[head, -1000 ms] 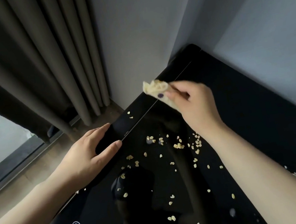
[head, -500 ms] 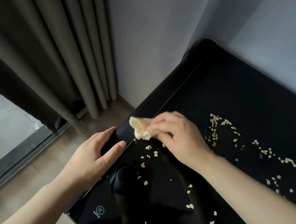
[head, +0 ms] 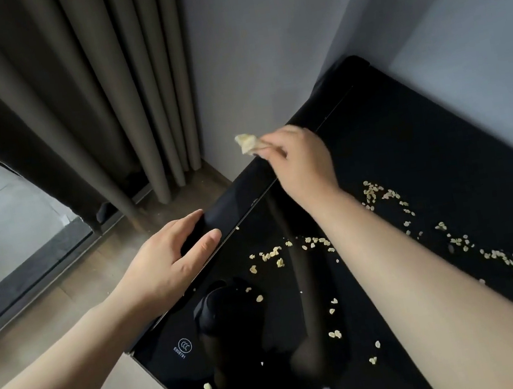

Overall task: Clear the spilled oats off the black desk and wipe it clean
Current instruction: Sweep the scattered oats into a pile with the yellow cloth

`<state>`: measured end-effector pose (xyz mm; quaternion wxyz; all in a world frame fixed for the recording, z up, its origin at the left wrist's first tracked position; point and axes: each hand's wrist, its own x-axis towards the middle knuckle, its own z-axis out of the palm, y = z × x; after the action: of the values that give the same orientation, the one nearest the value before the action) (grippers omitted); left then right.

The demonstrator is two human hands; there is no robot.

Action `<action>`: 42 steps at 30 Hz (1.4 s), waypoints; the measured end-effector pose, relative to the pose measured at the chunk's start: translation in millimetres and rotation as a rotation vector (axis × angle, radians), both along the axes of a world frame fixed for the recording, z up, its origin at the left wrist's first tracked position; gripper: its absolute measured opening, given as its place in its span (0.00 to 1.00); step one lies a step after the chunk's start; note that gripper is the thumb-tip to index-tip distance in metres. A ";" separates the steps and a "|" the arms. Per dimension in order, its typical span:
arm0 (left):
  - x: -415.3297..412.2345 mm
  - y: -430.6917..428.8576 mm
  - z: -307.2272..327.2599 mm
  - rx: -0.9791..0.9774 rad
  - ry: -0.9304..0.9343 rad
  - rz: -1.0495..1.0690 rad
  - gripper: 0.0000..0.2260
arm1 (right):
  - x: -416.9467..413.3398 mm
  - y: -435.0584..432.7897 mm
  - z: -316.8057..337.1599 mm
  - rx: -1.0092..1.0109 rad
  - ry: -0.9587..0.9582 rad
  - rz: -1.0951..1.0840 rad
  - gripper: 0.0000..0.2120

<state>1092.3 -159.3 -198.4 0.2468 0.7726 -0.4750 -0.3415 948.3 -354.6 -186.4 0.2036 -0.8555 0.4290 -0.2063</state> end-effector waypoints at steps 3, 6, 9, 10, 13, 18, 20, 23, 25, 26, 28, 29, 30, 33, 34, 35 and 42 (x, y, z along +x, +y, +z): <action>-1.0 2.7 2.6 -0.012 -0.004 0.006 0.41 | -1.3 31.5 -6.5 -0.012 -0.032 0.035 0.09; 0.7 9.2 3.7 -0.023 -0.003 0.000 0.41 | -22.7 68.4 -4.3 0.070 -0.055 0.169 0.07; 3.9 21.9 1.9 -0.026 0.002 -0.003 0.39 | -49.1 96.0 2.1 0.162 -0.036 0.247 0.08; 5.4 27.2 0.4 -0.023 -0.002 -0.005 0.39 | -56.8 101.1 6.9 0.220 -0.022 0.269 0.08; 9.8 39.6 -3.2 -0.013 0.002 0.008 0.37 | -69.1 102.0 32.0 0.519 -0.090 0.257 0.08; 16.4 42.2 -6.6 -0.002 0.006 0.012 0.37 | -34.4 67.4 41.3 0.178 -0.231 -0.001 0.06; 16.4 44.9 -6.6 -0.005 0.011 0.022 0.37 | -8.4 56.6 25.7 0.074 -0.207 -0.036 0.08; 13.2 49.9 -2.8 -0.021 0.025 0.052 0.37 | 12.5 62.1 1.7 -0.007 -0.037 0.010 0.08; 13.5 54.8 1.2 -0.031 0.045 0.073 0.36 | 11.9 79.1 -4.8 -0.026 -0.025 0.029 0.08; 15.5 58.2 2.8 -0.038 0.055 0.079 0.35 | 9.4 90.4 -4.7 -0.008 -0.051 0.045 0.08; 21.4 67.8 4.7 -0.048 0.062 0.083 0.32 | 1.4 116.4 -5.7 0.038 -0.087 0.105 0.06; 24.5 74.0 5.1 -0.045 0.063 0.090 0.30 | -3.8 130.8 -5.2 0.063 -0.086 0.139 0.06; 26.8 81.0 5.2 -0.041 0.063 0.102 0.27 | -10.0 145.0 -4.8 0.092 -0.080 0.177 0.06; 30.1 102.1 3.4 -0.028 0.076 0.151 0.21 | -30.1 172.8 5.0 0.247 -0.047 0.305 0.07; 30.9 107.3 3.3 -0.024 0.082 0.162 0.20 | -34.9 174.6 12.4 0.343 -0.055 0.306 0.07; 32.0 111.6 3.8 -0.020 0.086 0.170 0.19 | -37.8 173.4 21.3 0.443 -0.088 0.284 0.07; 40.5 126.7 6.5 -0.017 0.058 0.175 0.20 | 14.9 127.4 39.5 0.204 -0.256 0.055 0.06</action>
<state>1132.8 -32.6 -192.0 0.2958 0.7987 -0.4013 -0.3370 963.3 -227.1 -146.8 0.3481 -0.8086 0.3945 -0.2634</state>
